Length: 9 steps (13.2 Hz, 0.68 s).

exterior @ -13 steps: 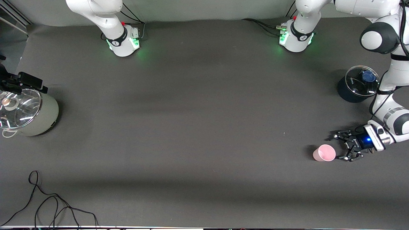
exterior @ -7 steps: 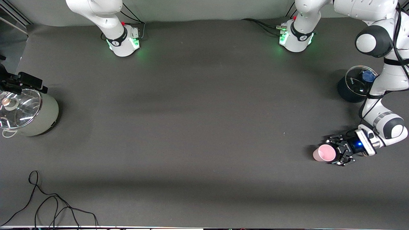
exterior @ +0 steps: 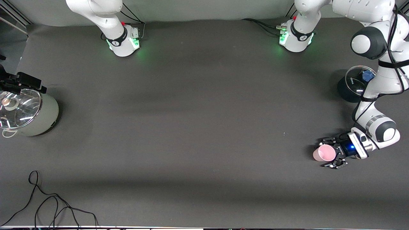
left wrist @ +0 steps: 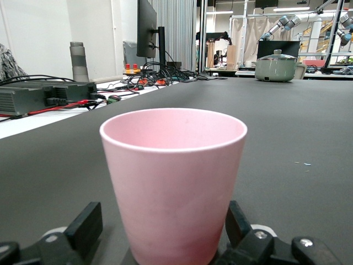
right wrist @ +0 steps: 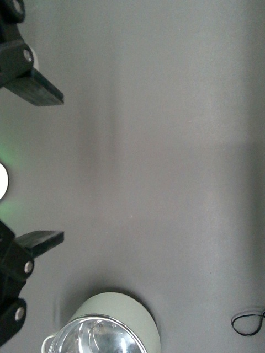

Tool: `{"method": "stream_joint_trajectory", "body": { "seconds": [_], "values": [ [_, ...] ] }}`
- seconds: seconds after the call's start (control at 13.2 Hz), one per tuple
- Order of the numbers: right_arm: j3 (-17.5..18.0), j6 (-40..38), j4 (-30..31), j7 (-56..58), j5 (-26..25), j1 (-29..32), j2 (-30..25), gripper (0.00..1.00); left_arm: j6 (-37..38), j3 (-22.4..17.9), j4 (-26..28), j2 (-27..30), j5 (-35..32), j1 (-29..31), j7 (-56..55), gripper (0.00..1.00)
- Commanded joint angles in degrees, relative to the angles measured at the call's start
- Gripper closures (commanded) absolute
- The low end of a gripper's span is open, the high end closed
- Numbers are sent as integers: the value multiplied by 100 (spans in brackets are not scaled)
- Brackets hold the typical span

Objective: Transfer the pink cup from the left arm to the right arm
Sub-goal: 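Close the left gripper on the pink cup's side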

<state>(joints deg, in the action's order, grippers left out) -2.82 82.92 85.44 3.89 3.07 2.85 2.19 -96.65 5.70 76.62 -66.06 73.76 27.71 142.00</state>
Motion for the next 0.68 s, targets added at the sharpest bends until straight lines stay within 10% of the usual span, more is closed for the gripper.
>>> {"method": "stream_joint_trajectory", "body": {
  "seconds": [0.0, 0.61],
  "values": [
    [-8, -74, -116, -29, -8, 13, 36, 0, -56, -43, 108, 41, 78, -38, 117, 6],
    [-8, -74, -107, -37, -17, 13, 27, 0, 23, -95, 99, 111, -37, 33, 65, 46]
  ]
}}
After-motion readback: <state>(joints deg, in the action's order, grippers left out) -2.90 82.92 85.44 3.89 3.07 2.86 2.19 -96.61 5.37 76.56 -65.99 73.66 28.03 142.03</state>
